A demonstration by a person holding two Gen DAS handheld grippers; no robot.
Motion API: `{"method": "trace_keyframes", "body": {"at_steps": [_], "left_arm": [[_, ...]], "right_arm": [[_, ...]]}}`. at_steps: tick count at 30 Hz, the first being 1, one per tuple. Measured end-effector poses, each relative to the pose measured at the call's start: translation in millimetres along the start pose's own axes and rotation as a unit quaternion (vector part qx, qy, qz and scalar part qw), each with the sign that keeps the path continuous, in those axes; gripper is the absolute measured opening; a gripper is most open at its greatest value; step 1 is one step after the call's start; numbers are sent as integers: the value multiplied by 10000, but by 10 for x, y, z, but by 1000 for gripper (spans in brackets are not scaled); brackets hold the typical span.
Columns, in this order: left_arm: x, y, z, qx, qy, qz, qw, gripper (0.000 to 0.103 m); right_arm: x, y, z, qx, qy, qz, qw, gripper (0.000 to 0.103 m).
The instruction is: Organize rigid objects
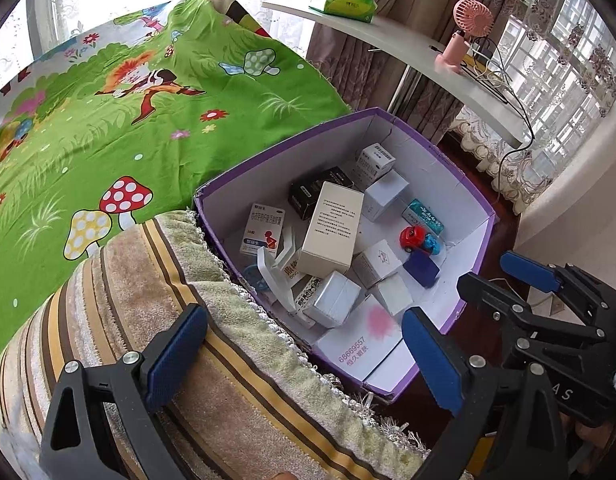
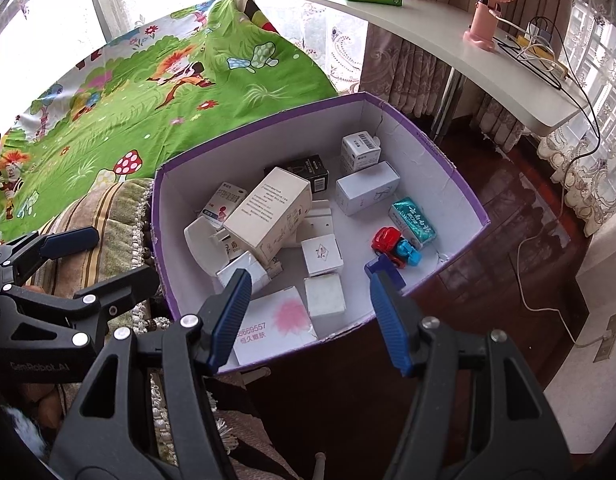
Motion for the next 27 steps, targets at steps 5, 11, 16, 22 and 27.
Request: {"method": "trace_keyframes", "body": {"at_steps": [5,11,16,22,27], "left_arm": [[-6,-1,1,1,-1,11,10000,99],[-14,-10,12,-9,0,30,10000,99],[-15,-8,14,10,-8,46,10000,99],[-16,-6,26,4,-19,59,10000,99],[-15,-9,26,6,-22,61,10000,99]], "right_arm": [[-7,-2,2,-16,-2,17,10000,65],[-9,-1,1,-15,1,17,10000,65],[-6,2,2,-21,-4,20,10000,65],[-11,3,3,-14,1,33,10000,65],[-11,3,1,-19,1,30,10000,65]]}}
Point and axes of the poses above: each gripper's, at about its wrist camera, not at the fingertips, and x roughly against the way its jaws point, z to its left, y to its top, the point moved 2 cm from there along -x, roughly the way its jaws point, and after that the axes turned 6 degrees about -y, right-handed, at the moved point
